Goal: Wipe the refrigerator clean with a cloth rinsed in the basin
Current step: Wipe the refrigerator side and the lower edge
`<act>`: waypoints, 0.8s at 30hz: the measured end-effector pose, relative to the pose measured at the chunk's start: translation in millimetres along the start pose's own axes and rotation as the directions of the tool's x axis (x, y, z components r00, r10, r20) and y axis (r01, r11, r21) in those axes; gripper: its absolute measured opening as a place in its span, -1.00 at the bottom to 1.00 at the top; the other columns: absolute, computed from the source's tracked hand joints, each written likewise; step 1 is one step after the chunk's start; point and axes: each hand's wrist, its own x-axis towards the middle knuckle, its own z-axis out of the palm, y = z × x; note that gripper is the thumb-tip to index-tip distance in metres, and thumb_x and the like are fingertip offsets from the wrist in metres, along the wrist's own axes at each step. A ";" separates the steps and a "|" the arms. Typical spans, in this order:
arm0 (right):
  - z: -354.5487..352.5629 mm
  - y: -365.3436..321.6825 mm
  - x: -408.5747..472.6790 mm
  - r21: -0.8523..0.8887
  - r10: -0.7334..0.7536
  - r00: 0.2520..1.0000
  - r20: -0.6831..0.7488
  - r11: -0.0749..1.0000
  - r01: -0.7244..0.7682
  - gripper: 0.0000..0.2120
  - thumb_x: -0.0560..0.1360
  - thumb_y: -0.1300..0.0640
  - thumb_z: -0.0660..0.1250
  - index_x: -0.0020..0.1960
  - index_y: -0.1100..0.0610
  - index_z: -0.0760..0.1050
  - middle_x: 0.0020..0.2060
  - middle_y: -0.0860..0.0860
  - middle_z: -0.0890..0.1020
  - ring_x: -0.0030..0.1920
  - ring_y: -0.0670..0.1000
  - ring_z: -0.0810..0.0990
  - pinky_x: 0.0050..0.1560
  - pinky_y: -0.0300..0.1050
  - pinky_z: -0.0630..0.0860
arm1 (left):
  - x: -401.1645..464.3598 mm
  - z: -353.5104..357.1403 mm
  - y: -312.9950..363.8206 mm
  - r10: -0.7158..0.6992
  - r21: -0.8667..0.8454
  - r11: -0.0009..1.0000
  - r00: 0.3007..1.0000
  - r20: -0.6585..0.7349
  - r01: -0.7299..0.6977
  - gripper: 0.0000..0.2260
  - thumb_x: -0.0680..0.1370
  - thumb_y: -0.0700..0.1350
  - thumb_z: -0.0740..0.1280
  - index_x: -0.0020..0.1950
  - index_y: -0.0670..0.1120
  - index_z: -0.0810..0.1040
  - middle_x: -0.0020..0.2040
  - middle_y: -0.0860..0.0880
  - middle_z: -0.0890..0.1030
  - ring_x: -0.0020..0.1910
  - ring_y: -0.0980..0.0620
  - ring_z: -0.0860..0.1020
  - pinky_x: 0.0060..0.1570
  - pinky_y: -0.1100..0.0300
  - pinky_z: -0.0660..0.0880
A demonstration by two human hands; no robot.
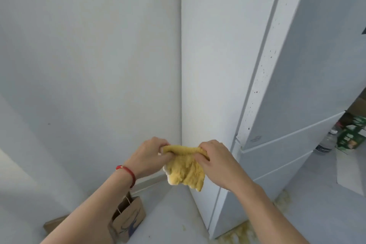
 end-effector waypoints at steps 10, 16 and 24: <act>-40.9 -20.8 -14.6 0.969 0.229 0.960 0.165 0.146 -0.201 -0.78 0.61 0.19 0.38 0.24 0.14 0.62 0.11 0.11 0.75 0.14 0.13 0.73 0.22 0.16 0.61 | 47.7 -6.6 79.1 0.208 -0.543 0.833 0.968 0.141 -0.100 -0.62 0.65 0.27 0.16 0.20 -0.01 0.49 0.14 -0.10 0.66 0.12 -0.14 0.65 0.05 -0.24 0.62; -95.7 -57.2 -24.0 0.974 0.480 0.860 -0.174 0.214 0.078 -0.76 0.59 0.17 0.39 0.25 0.07 0.58 0.05 -0.01 0.77 0.05 0.01 0.76 0.08 0.10 0.63 | 84.7 -48.1 137.6 0.419 -0.506 0.774 0.907 -0.043 -0.381 -0.71 0.56 0.20 0.36 0.07 0.02 0.48 -0.12 -0.14 0.70 -0.16 -0.09 0.70 0.02 -0.19 0.62; -176.8 -133.7 -43.6 0.259 0.146 0.293 -0.945 0.882 0.394 -0.80 0.67 -0.06 0.30 0.26 -0.24 0.57 0.02 -0.12 0.67 0.10 -0.07 0.65 0.21 0.04 0.59 | 120.4 -118.6 207.3 0.595 -0.512 0.609 0.776 -0.210 -0.606 -0.81 0.55 -0.24 0.28 0.05 0.04 0.48 -0.11 -0.03 0.67 -0.27 0.00 0.69 -0.12 -0.03 0.59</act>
